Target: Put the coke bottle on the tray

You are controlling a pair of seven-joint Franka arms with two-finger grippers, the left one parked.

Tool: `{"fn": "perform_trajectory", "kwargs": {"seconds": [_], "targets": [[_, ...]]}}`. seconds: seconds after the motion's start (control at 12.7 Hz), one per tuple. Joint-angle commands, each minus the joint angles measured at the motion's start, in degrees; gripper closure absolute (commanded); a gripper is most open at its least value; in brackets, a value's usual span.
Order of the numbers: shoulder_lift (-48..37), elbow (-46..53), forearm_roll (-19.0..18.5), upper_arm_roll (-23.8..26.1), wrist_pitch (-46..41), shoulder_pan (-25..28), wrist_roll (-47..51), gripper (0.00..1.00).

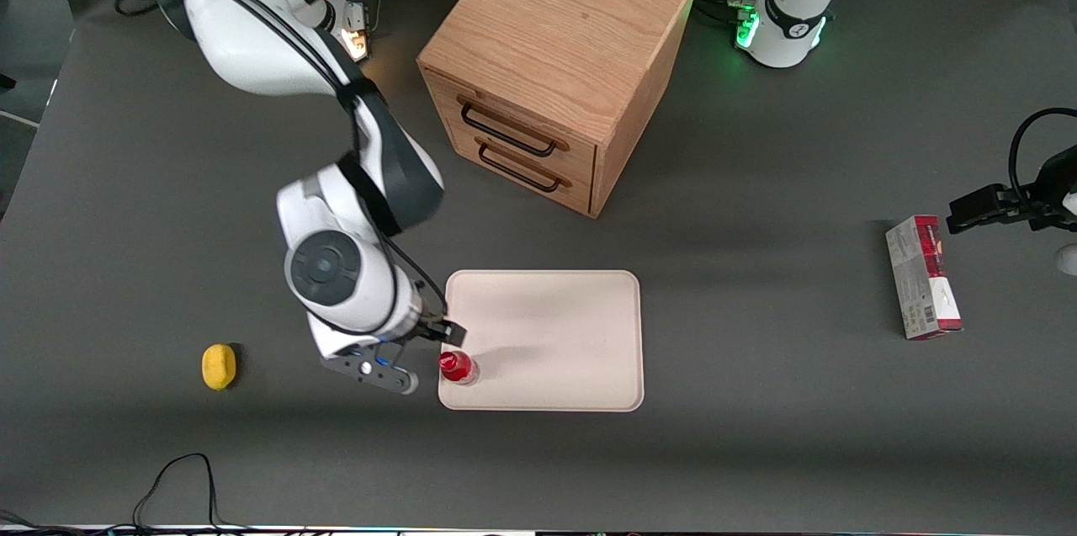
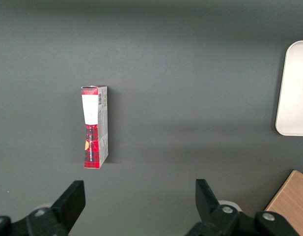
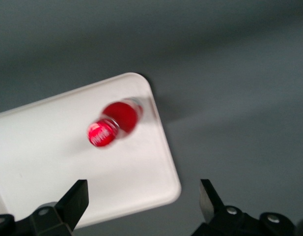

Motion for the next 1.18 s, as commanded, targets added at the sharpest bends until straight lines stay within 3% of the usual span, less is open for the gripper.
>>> {"fn": "perform_trajectory", "kwargs": {"seconds": [0.0,0.24,0.39,0.47,0.71,1.1], "targets": [[-25.60,-32.71,3.51,-0.32,5.60,-3.54,-13.44,0.00],[-43.91,-51.14,3.97,-4.07,5.72,-5.93,-29.89,0.00],[-50.35,-54.17,3.44,-6.37,1.09,-7.58,-40.25,0.00],[-52.82,-53.21,3.18,-6.47,-3.30,-10.91,-46.75,0.00],[-55.21,-53.03,-0.23,-6.82,-5.27,-10.77,-48.31,0.00],[-53.11,-49.69,0.36,-7.00,-7.56,-10.24,-47.87,0.00]]}}
